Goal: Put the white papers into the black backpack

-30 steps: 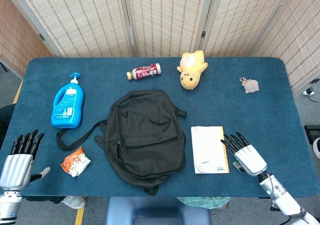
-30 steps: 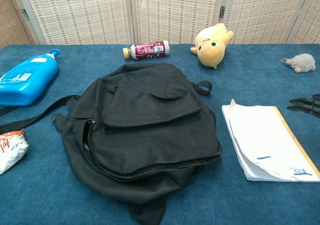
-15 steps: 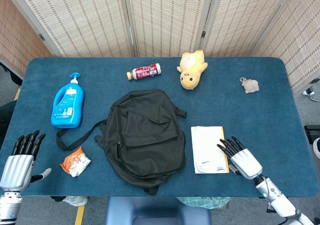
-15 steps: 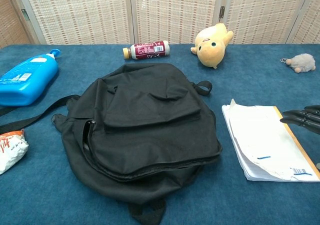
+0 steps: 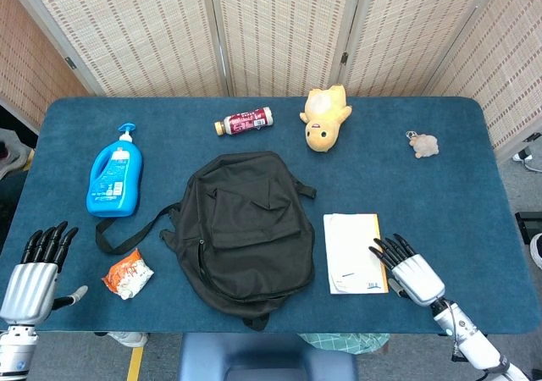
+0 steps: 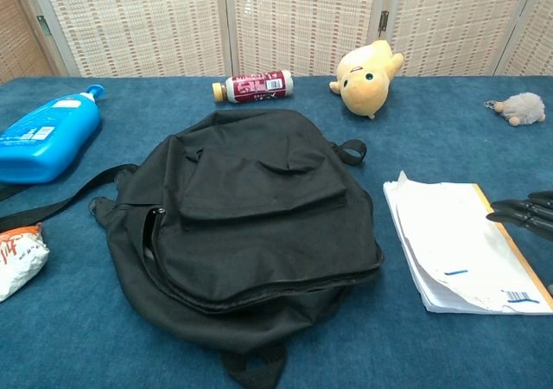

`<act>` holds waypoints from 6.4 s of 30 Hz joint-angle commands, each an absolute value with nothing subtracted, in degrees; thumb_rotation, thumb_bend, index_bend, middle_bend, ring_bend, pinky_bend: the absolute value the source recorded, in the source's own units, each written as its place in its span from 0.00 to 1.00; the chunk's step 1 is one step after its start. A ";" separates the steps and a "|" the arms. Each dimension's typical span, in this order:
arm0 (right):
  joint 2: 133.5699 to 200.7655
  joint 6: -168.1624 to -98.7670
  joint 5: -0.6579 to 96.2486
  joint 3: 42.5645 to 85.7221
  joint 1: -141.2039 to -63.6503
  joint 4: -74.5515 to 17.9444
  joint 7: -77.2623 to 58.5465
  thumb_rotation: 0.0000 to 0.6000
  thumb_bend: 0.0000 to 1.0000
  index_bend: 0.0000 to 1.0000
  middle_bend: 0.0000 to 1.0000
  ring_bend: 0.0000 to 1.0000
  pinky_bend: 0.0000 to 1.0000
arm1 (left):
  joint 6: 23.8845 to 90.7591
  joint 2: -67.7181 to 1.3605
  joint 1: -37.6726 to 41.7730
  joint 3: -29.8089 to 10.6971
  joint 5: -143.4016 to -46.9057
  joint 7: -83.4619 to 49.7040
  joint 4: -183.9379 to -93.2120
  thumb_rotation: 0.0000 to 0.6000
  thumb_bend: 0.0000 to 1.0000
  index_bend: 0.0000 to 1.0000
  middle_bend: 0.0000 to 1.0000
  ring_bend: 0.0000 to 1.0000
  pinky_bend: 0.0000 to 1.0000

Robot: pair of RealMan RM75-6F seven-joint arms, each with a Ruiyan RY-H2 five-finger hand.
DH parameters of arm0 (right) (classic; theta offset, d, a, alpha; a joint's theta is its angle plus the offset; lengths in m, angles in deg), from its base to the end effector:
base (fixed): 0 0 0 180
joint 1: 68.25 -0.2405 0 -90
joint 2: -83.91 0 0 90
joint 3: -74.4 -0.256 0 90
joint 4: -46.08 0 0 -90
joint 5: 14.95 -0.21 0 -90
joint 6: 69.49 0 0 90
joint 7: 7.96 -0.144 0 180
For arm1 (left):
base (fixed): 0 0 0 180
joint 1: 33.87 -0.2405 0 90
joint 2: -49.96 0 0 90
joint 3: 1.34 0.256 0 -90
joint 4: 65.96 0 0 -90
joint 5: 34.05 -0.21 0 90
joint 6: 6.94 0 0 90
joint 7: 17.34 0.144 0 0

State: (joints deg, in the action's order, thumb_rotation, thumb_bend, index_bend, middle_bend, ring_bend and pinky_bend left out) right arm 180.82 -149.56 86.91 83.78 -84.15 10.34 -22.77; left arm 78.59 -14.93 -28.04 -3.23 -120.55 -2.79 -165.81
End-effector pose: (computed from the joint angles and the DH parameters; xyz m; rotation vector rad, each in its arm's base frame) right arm -0.3588 -0.2174 0.0088 1.9809 -0.7015 0.8141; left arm -0.2796 0.1798 0.1424 -1.4555 -0.8106 -0.8380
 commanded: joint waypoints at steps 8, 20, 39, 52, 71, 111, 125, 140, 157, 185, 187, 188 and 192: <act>182.11 -149.63 87.27 84.09 -84.89 11.77 -22.85 1.00 0.43 0.03 0.07 0.09 0.00 | 78.72 -14.80 -28.25 -3.12 -120.50 -2.91 -165.97 1.00 0.12 0.05 0.06 0.05 0.00; 181.80 -150.37 87.33 83.34 -86.66 9.25 -21.72 1.00 0.43 0.03 0.08 0.09 0.00 | 79.30 -14.58 -28.68 -2.96 -120.85 -3.54 -165.83 1.00 0.12 0.05 0.06 0.05 0.00; 185.46 -150.82 86.89 80.48 -91.04 6.78 -21.30 1.00 0.53 0.08 0.12 0.14 0.07 | 79.42 -14.76 -29.08 -2.90 -120.71 -5.07 -164.70 1.00 0.12 0.05 0.06 0.05 0.00; 185.67 -149.78 87.00 79.97 -93.62 1.30 -19.07 1.00 0.53 0.08 0.12 0.14 0.07 | 79.54 -14.75 -29.31 -2.83 -120.76 -5.43 -164.63 1.00 0.12 0.05 0.06 0.05 0.00; 184.98 -152.28 85.77 79.07 -92.63 -1.84 -20.52 1.00 0.36 0.44 0.21 0.16 0.06 | 78.38 -14.75 -28.67 -3.02 -120.45 -4.85 -165.18 1.00 0.12 0.06 0.06 0.05 0.00; 182.87 -168.39 81.71 71.45 -89.72 8.90 -17.99 1.00 0.36 0.79 0.40 0.27 0.11 | 68.36 -10.96 -17.82 -5.21 -127.74 -8.68 -167.20 1.00 0.12 0.07 0.06 0.04 0.00; 169.82 -170.15 86.79 71.13 -93.28 -9.16 -5.93 1.00 0.36 0.79 0.40 0.27 0.11 | 53.47 -14.30 -4.95 -6.08 -130.63 -9.44 -167.96 1.00 0.12 0.10 0.06 0.05 0.00; 164.28 -168.51 88.60 70.62 -93.66 -18.11 -0.19 1.00 0.36 0.79 0.40 0.27 0.11 | 39.38 -25.62 6.35 -5.89 -127.00 -10.52 -163.67 1.00 0.12 0.16 0.06 0.05 0.00; 164.51 -167.87 88.85 70.66 -92.81 -17.57 -0.57 1.00 0.36 0.79 0.40 0.27 0.11 | 34.80 -32.79 10.16 -5.89 -115.90 -7.05 -159.14 1.00 0.12 0.18 0.06 0.04 0.00; 166.24 -167.59 88.30 70.64 -91.75 -14.97 -2.48 1.00 0.36 0.79 0.40 0.27 0.11 | 37.11 -42.77 11.99 -7.22 -108.60 -11.19 -150.03 1.00 0.37 0.48 0.17 0.12 0.01; 166.27 -167.76 88.35 70.54 -91.76 -15.02 -2.52 1.00 0.36 0.79 0.40 0.27 0.11 | 37.77 -43.19 11.82 -7.12 -108.96 -11.76 -149.55 1.00 0.40 0.50 0.18 0.14 0.01; 166.25 -167.82 88.37 70.51 -91.75 -15.11 -2.53 1.00 0.36 0.79 0.40 0.27 0.11 | 38.05 -43.37 11.74 -7.08 -109.11 -11.98 -149.35 1.00 0.42 0.52 0.19 0.14 0.02; 166.02 -168.84 88.56 70.20 -91.54 -15.71 -2.62 1.00 0.36 0.79 0.40 0.27 0.11 | 39.69 -44.30 11.14 -7.09 -109.71 -13.53 -148.65 1.00 0.51 0.57 0.23 0.18 0.04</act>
